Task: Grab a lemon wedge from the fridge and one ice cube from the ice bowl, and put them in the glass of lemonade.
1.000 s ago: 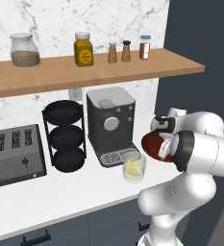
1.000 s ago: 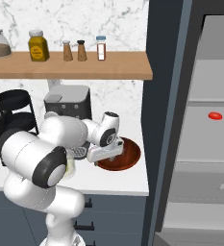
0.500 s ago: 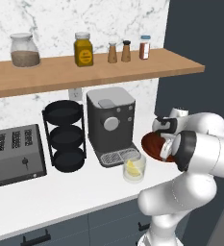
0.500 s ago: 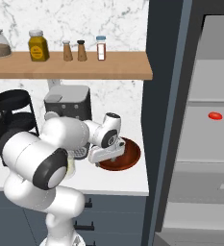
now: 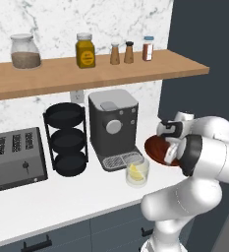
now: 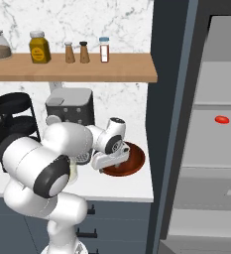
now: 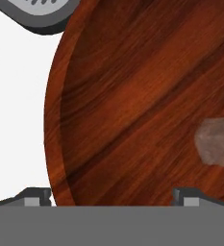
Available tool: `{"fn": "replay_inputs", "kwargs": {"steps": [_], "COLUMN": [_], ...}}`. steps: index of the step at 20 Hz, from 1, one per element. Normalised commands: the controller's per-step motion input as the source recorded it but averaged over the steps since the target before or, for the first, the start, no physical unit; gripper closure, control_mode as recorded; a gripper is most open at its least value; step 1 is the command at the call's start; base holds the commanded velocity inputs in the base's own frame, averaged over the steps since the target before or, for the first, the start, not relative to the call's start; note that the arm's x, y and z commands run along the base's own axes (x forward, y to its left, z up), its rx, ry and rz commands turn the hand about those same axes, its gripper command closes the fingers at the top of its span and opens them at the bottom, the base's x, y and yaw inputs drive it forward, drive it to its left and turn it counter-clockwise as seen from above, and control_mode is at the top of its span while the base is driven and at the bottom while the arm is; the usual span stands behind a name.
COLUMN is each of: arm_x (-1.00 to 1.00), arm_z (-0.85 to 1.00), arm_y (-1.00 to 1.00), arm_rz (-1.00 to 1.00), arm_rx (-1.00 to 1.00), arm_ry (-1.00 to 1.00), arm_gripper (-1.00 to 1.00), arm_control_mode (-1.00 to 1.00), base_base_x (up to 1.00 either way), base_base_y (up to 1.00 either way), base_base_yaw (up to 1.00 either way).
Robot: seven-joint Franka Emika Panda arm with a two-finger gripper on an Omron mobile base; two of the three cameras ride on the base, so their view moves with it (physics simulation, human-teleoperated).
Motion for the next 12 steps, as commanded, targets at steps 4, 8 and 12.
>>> {"fn": "replay_inputs", "kwargs": {"steps": [4, 8, 12], "arm_x": [-0.01, 0.00, 0.02], "arm_z": [-0.03, 0.33, 0.48], "arm_y": [-0.15, 0.00, -0.01], "arm_rz": [0.00, 0.00, 0.00], "arm_rx": [0.01, -0.01, 0.00], "arm_ry": [0.00, 0.04, 0.00], "arm_gripper": [-1.00, -1.00, -1.00], "arm_control_mode": [-1.00, -1.00, -1.00], "base_base_x": [0.00, 0.00, 0.00], "base_base_y": [0.00, 0.00, 0.00], "base_base_yaw": [0.00, 0.00, 0.00]}}
